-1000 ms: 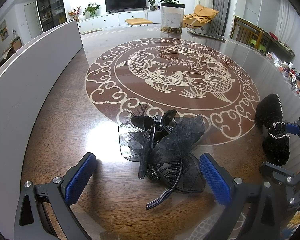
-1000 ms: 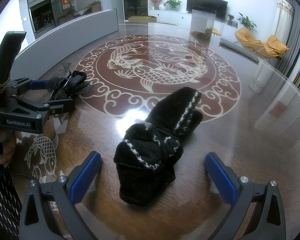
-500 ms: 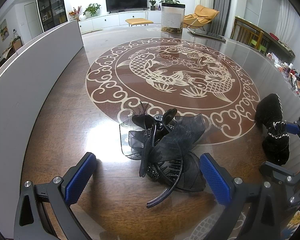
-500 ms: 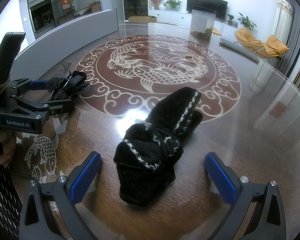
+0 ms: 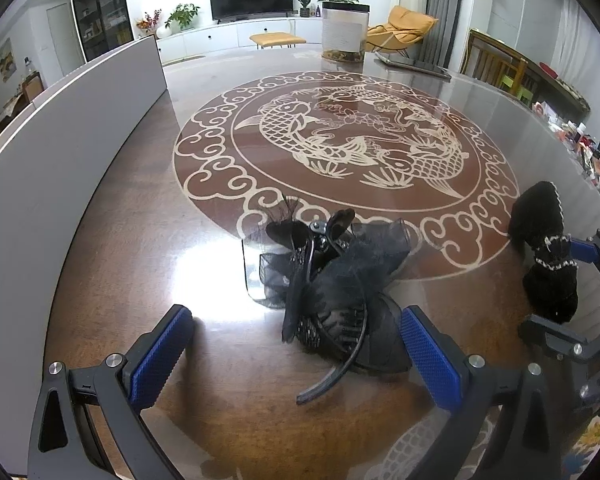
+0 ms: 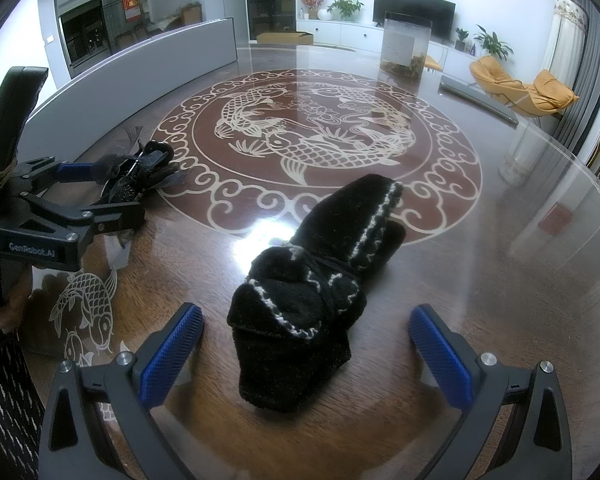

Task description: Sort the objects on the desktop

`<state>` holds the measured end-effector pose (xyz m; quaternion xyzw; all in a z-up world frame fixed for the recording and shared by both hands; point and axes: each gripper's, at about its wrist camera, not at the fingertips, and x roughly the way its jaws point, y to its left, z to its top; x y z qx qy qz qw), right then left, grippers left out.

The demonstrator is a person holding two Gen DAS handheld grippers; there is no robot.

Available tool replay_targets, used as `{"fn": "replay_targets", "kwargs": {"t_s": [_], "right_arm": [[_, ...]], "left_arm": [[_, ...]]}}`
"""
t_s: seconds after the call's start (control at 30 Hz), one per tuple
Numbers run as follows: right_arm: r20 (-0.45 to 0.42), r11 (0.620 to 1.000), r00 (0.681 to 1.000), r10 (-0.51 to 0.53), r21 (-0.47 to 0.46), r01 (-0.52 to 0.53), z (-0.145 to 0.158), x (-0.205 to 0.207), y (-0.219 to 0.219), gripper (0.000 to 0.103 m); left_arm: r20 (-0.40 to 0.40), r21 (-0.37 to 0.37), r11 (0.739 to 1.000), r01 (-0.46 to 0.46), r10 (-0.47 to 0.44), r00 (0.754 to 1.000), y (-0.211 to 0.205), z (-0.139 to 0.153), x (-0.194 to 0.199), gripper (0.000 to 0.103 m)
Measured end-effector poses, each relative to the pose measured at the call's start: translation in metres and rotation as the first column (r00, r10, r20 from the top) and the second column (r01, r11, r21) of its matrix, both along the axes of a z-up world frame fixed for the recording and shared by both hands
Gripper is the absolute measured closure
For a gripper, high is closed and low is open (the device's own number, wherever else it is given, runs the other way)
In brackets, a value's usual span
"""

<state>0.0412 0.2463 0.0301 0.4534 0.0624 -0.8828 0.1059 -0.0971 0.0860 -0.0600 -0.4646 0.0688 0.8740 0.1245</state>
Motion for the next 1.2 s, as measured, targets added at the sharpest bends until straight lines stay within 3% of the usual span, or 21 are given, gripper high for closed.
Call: {"fn": "replay_targets", "kwargs": {"t_s": [0.23, 0.33, 0.53, 0.8, 0.87, 1.2], "right_arm": [[0.000, 1.000, 1.000, 0.000, 0.000, 0.000, 0.000, 0.000, 0.000, 0.000], [0.000, 1.000, 1.000, 0.000, 0.000, 0.000, 0.000, 0.000, 0.000, 0.000], [0.000, 1.000, 1.000, 0.000, 0.000, 0.000, 0.000, 0.000, 0.000, 0.000], [0.000, 1.000, 1.000, -0.001, 0.000, 0.001, 0.000, 0.000, 0.000, 0.000], [0.000, 1.000, 1.000, -0.001, 0.000, 0.001, 0.000, 0.000, 0.000, 0.000], [0.000, 1.000, 1.000, -0.001, 0.000, 0.001, 0.000, 0.000, 0.000, 0.000]], "left_arm": [[0.018, -0.002, 1.000, 0.015, -0.015, 1.000, -0.006, 0.001, 0.012, 0.000], [0.024, 0.003, 0.999, -0.035, 0.035, 0.999, -0.019, 0.001, 0.010, 0.000], [0.037, 0.118, 0.989, -0.085, 0.081, 0.996, -0.039, 0.006, 0.008, 0.000], [0.028, 0.049, 0.998, -0.040, 0.039, 0.999, -0.018, 0.003, 0.000, 0.000], [0.026, -0.011, 1.000, 0.003, -0.003, 1.000, -0.002, 0.000, -0.005, 0.000], [0.038, -0.009, 1.000, 0.016, -0.016, 0.999, 0.007, 0.000, -0.012, 0.000]]}}
